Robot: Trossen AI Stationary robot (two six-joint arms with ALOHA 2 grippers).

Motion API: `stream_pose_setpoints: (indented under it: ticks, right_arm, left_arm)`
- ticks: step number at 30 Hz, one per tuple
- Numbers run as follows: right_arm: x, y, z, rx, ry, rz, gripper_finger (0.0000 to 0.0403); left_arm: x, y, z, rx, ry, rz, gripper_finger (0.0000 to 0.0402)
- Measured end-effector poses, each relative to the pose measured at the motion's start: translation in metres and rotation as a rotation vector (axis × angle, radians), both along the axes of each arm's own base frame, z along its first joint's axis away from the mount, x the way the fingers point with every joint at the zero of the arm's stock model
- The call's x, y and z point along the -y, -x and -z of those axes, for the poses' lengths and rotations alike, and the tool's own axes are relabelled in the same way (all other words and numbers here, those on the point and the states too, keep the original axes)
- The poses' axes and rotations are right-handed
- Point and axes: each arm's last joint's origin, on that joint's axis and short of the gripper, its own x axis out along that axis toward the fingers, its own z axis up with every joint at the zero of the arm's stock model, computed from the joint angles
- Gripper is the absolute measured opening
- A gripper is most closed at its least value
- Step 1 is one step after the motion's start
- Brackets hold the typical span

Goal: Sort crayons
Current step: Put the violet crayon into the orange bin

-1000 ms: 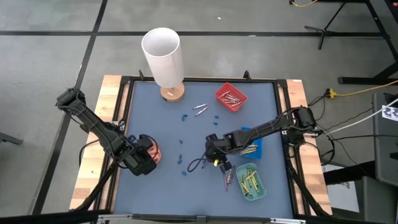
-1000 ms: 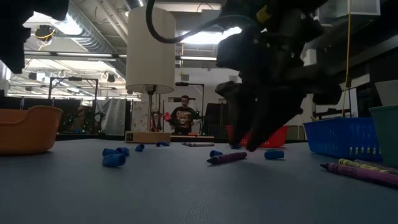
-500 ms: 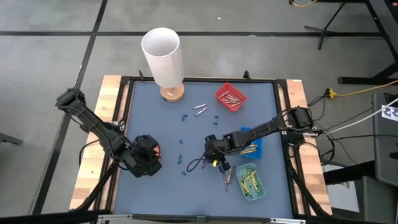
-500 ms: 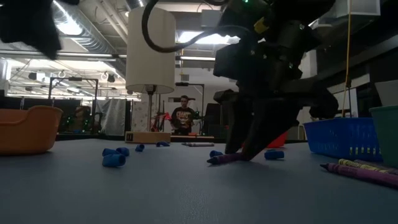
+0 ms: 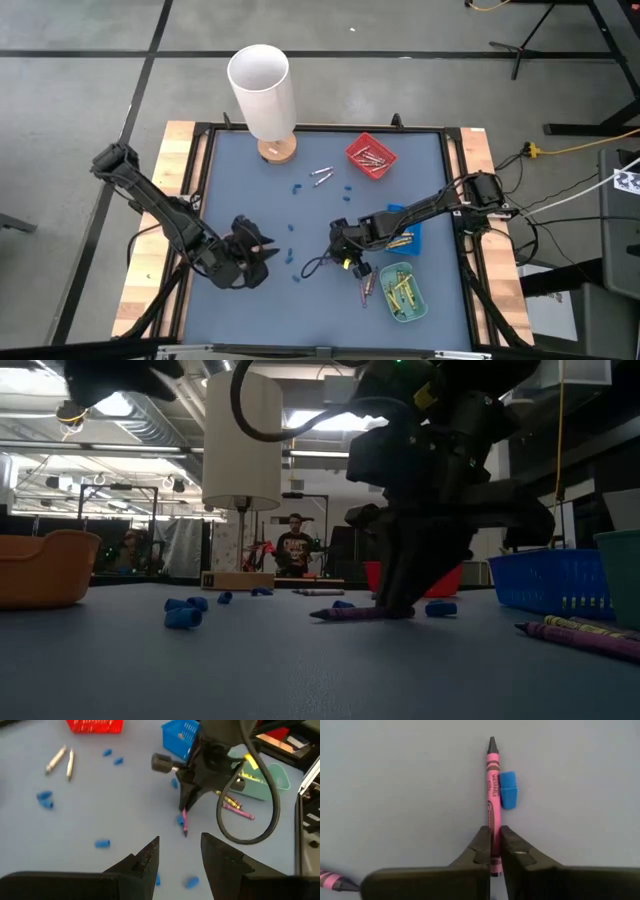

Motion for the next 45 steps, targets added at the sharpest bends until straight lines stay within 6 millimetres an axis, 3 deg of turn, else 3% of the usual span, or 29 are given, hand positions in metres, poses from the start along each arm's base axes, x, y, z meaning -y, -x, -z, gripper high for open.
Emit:
stream_pose_setpoints:
  ticks: [9,15,23,45]
  right_arm:
    - [0.001,0.002,-0.010,0.020,0.000,0.002,0.0026]
    - [0.002,0.003,-0.025,0.072,0.001,0.011,0.0023]
    - [0.001,0.000,-0.029,0.122,-0.017,0.007,0.0018]
    - [-0.004,-0.023,-0.052,0.449,-0.088,0.011,0.0017]
  left_arm:
    - [0.009,-0.023,0.024,-0.042,-0.105,0.028,0.0129]
    - [0.013,-0.037,0.047,-0.107,-0.102,0.042,0.0129]
    - [0.015,-0.057,0.069,-0.089,-0.084,0.012,0.0129]
    - [-0.008,-0.085,0.073,-0.065,0.099,0.008,0.0129]
